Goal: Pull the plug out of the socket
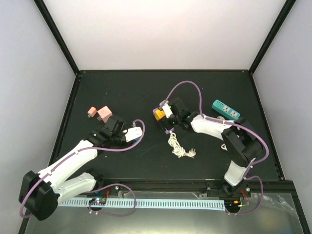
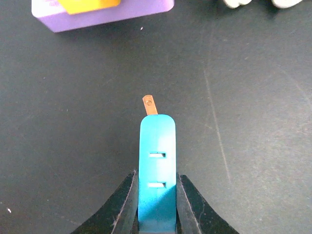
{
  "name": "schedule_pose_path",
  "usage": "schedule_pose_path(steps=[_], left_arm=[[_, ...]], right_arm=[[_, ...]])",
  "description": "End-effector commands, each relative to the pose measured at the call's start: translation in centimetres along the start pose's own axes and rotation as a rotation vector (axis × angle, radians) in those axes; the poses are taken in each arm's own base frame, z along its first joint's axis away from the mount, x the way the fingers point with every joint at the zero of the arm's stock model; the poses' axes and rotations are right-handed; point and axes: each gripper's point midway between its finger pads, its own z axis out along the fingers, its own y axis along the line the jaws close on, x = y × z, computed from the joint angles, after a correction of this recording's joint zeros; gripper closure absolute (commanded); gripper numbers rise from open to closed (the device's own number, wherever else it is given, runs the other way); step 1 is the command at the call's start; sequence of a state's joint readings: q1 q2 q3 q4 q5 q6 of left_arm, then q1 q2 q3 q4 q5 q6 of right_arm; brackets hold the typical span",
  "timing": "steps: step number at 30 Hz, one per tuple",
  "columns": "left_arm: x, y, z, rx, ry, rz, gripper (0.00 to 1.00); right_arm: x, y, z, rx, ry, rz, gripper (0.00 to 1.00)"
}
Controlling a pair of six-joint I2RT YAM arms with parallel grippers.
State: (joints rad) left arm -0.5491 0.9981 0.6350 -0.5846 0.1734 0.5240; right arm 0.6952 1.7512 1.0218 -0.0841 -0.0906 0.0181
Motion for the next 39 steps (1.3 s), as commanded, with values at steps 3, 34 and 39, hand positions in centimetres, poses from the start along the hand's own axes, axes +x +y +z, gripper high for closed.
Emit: schedule_pose_path(steps=[3, 34, 39], left_arm=[[-2.2, -1.2, -2.6, 0.082, -0.084, 0.051, 0.98], [-11.4, -5.0, -15.3, 0.366, -0.481, 0.078, 0.99], [-11.6, -4.7, -15.1, 0.374, -0.488, 0.056, 0.99]], right_arm=[[-5.6, 2.9, -5.2, -0.143, -0.139, -0.069, 0.03], [-7.0, 13.8, -19.9, -0.648, -0.247, -0.377, 0.00], [-6.5, 14.8, -20.5, -0.689, -0.242, -0.389, 0.00]])
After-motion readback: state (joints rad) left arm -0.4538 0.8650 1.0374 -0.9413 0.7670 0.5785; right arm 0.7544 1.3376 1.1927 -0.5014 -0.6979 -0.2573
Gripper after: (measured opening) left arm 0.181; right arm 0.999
